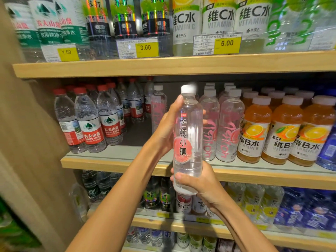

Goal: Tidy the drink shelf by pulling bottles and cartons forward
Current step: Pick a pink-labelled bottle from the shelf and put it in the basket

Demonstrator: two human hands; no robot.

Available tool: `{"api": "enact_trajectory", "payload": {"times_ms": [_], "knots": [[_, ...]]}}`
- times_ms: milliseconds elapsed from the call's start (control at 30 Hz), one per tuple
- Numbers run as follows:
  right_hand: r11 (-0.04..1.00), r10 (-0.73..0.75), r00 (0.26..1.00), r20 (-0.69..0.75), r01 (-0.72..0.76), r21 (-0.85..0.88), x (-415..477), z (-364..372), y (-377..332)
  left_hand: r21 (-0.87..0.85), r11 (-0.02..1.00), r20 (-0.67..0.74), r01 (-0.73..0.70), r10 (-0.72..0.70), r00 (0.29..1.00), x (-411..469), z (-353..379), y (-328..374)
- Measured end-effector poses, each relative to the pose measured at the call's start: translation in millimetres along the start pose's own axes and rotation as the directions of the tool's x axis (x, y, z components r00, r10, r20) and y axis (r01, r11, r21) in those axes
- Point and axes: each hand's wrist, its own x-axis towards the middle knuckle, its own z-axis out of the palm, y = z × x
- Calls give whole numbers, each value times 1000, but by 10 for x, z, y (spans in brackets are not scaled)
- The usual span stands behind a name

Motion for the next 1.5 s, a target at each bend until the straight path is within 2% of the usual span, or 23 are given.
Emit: {"api": "enact_trajectory", "payload": {"times_ms": [133, 267, 367, 467, 567, 667, 800, 867, 1000, 1167, 1233, 1333, 1500], "knots": [[992, -85, 991, -100, 75, -99, 106, 36, 79, 206, 977, -42, -64, 74, 996, -264, -81, -244], [975, -197, 976, -91, 186, -120, 314, 112, 108, 415, 904, -154, -106, 184, 971, -302, -104, -422], [979, -130, 989, -66, 117, -169, 441, 122, 148, 483, 873, -279, -68, 227, 933, -174, -212, -474], [939, -83, 996, -37, 66, -339, 534, 9, 191, 527, 848, -339, -60, 275, 900, -92, -394, -572], [804, -155, 987, -34, 106, -585, 550, -190, 288, 589, 805, -375, -77, 356, 856, -48, -605, -649], [588, -199, 979, 46, 157, -794, 516, -369, 430, 624, 779, -412, -62, 395, 821, 24, -812, -675], [273, -324, 924, 205, 298, -915, 510, -417, 531, 655, 755, -437, -34, 415, 798, 109, -968, -743], [211, -353, 911, 214, 301, -930, 508, -391, 551, 671, 741, -432, -35, 428, 794, 133, -1001, -779], [206, -347, 920, 180, 262, -943, 509, -381, 579, 668, 744, -410, -27, 398, 821, 167, -1030, -792], [215, -341, 925, 168, 250, -944, 506, -394, 591, 637, 771, -274, 0, 227, 935, 13, -1202, -754], [218, -340, 925, 167, 250, -943, 502, -390, 599, 636, 772, -226, 10, 173, 958, -100, -1321, -777], [219, -343, 926, 160, 244, -945, 508, -372, 604, 641, 768, -236, 15, 179, 955, -153, -1392, -787], [233, -331, 933, 142, 227, -946, 502, -356, 613, 717, 697, -280, 7, 280, 918, -53, -1291, -843]]}}
